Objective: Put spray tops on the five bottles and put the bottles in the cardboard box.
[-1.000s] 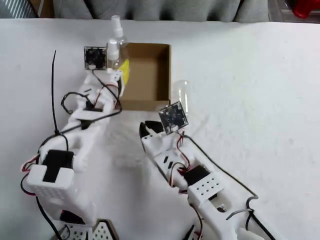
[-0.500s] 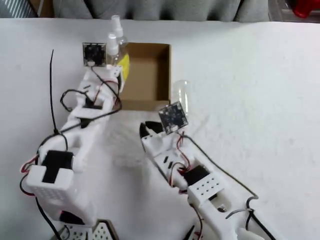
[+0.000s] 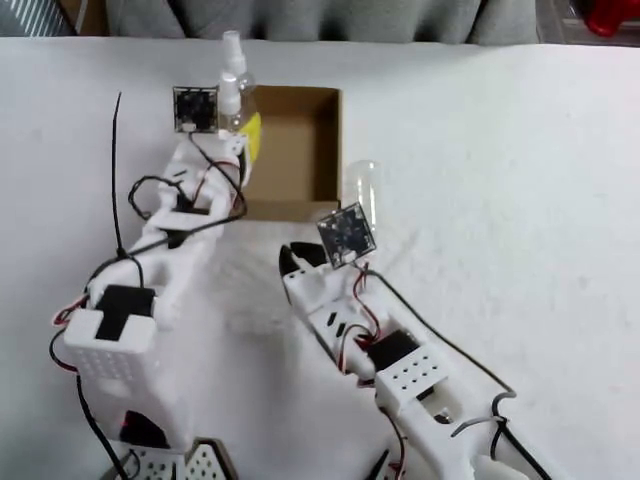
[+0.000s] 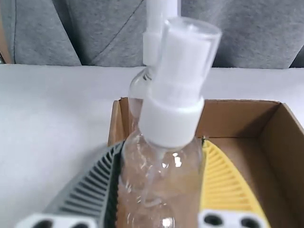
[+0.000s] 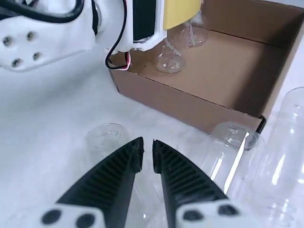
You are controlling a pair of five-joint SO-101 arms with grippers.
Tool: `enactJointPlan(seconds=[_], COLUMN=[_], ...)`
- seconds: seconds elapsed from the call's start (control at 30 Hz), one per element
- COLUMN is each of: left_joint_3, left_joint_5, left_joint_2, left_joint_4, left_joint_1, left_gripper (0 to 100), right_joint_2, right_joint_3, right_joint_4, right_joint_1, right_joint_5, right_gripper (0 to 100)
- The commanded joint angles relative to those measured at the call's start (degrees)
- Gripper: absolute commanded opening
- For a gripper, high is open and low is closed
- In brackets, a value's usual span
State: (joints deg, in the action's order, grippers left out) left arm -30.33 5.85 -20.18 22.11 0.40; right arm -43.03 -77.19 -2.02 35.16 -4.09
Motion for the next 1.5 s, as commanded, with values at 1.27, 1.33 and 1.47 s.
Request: enactJointPlan(seconds=[1.27, 1.33, 1.47], left_joint_3=[5.4, 5.3, 4.8], left_joint_5=[-2.0, -3.9, -4.6], left_joint_2=[-3.2, -3.6, -3.6], left_joint_4=[2.1, 4.1, 4.7], left_joint_1=[-0.6, -0.6, -0.4], left_gripper=[11, 11, 11], right_joint_2=[0.1, 0.1, 0.1], right_joint_3=[2.8, 2.8, 2.8], right_joint_4=[-0.4, -0.4, -0.4], right_joint_1=[0.5, 0.5, 0.5], right_joint_5=[0.9, 0.9, 0.9], right_gripper=[1.6, 1.6, 1.6])
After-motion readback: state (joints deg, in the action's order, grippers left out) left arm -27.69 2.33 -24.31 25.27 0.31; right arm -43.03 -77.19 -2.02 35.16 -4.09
